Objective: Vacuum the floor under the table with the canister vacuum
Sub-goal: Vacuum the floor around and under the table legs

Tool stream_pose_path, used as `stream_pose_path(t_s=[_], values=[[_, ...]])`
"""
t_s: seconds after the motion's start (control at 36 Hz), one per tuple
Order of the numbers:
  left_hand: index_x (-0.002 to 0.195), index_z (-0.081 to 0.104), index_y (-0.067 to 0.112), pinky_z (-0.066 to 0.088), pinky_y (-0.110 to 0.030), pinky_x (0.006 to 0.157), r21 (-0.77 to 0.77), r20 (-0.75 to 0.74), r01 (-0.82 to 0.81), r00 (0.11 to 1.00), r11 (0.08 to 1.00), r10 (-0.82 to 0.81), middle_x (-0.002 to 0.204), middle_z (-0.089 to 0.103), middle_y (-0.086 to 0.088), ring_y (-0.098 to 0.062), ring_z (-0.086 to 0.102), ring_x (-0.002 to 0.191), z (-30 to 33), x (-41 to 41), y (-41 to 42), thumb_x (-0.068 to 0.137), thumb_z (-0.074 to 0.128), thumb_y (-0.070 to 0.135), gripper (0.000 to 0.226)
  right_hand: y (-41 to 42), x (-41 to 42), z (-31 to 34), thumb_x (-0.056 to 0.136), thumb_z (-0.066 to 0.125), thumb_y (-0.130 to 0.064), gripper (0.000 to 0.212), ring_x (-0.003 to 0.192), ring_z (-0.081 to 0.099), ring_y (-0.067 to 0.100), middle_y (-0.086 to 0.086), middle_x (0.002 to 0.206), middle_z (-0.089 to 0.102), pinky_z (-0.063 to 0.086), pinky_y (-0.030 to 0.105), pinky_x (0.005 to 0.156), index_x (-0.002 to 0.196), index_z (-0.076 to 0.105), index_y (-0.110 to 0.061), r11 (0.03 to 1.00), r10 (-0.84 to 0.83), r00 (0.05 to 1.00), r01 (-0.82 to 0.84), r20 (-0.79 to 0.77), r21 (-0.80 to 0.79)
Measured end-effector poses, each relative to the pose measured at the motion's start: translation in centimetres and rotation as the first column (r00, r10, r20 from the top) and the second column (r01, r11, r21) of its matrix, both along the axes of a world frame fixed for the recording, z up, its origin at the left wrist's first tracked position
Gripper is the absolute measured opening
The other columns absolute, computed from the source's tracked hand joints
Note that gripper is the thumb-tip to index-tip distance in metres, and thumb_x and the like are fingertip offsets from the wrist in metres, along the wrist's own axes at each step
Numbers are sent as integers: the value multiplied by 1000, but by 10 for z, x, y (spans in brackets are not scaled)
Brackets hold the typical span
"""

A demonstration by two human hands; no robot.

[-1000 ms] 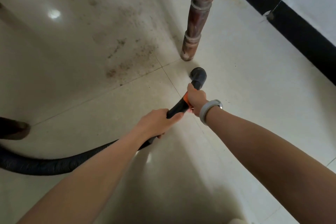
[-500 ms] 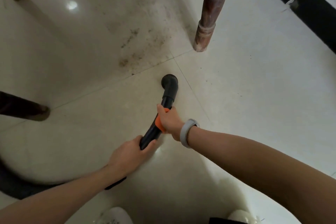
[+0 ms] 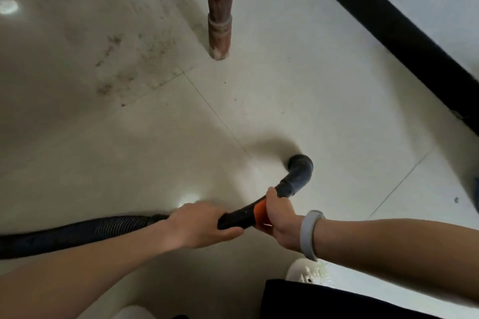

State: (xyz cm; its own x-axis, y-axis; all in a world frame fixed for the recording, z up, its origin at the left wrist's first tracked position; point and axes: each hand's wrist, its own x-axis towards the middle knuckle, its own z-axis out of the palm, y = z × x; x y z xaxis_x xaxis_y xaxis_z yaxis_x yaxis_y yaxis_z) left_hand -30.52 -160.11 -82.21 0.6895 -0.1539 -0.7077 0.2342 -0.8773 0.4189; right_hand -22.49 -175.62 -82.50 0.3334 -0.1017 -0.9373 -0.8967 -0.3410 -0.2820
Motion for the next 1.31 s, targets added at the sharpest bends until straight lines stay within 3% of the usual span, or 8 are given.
stream_pose_path(t_s=[0.17, 0.42, 0.53, 0.64, 0.83, 1.03, 1.17, 1.31], values=[[94, 56, 27, 46, -27, 59, 32, -10, -85, 996, 996, 85, 72, 64, 7, -11, 60, 58, 1, 39, 10, 82, 32, 78, 58, 18, 48, 2, 98, 40, -37, 37, 63, 57, 23, 12, 89, 53, 52, 32, 53, 118, 39, -6, 998, -16, 999, 14, 36, 60], [89, 59, 22, 50, -29, 67, 96, 149, -382, 919, 919, 366, 75, 66, 3, -16, 64, 67, 9, 72, 36, 82, 32, 79, 63, 75, 106, 12, 97, 39, -42, 41, 62, 56, 18, 8, 89, 53, 52, 26, 50, 118, 44, -8, 983, 118, 977, -141, 178, 122], [83, 55, 21, 49, -30, 67, 132, 181, -423, 899, 896, 398, 75, 65, 3, -17, 65, 68, 13, 79, 46, 83, 32, 77, 61, 94, 115, 14, 95, 40, -42, 37, 65, 57, 21, 7, 82, 53, 56, 35, 73, 109, 47, -8, 980, 143, 959, -172, 246, 99], [83, 56, 21, 50, -27, 60, 107, 157, -518, 851, 848, 501, 66, 63, 4, -14, 60, 52, 19, 66, 56, 82, 31, 78, 62, 113, 110, 19, 96, 40, -44, 34, 64, 55, 20, 6, 79, 51, 51, 27, 54, 84, 43, -12, 960, 218, 943, -254, 252, 121], [84, 57, 21, 53, -28, 60, 40, 132, -649, 757, 759, 640, 62, 65, 3, -11, 59, 46, 21, 25, 98, 86, 31, 73, 58, 165, 81, 20, 97, 46, -37, 26, 71, 56, 16, 3, 79, 53, 51, 25, 58, 83, 43, -16, 889, 308, 914, -375, 262, 262], [94, 63, 15, 54, -32, 61, -56, 118, -786, 607, 616, 786, 58, 62, 3, -13, 57, 44, 17, -23, 134, 88, 38, 68, 58, 218, 40, 19, 96, 51, -34, 19, 75, 54, 15, 2, 84, 52, 50, 28, 67, 85, 43, -20, 828, 424, 861, -494, 280, 266], [74, 57, 14, 47, -29, 57, -141, 112, -880, 440, 453, 891, 51, 58, 2, -13, 55, 44, 13, -59, 146, 89, 40, 66, 57, 252, 5, 18, 94, 52, -39, 20, 86, 55, 20, 4, 93, 56, 47, 29, 73, 94, 48, -19, 762, 550, 784, -612, 287, 210], [74, 59, 14, 54, -36, 67, -193, 60, -939, 277, 284, 959, 52, 63, 0, -15, 58, 44, 9, -99, 155, 88, 42, 64, 55, 281, -32, 21, 92, 55, -40, 26, 74, 55, 18, 4, 83, 57, 43, 27, 67, 96, 51, -15, 708, 629, 718, -687, 298, 163]])
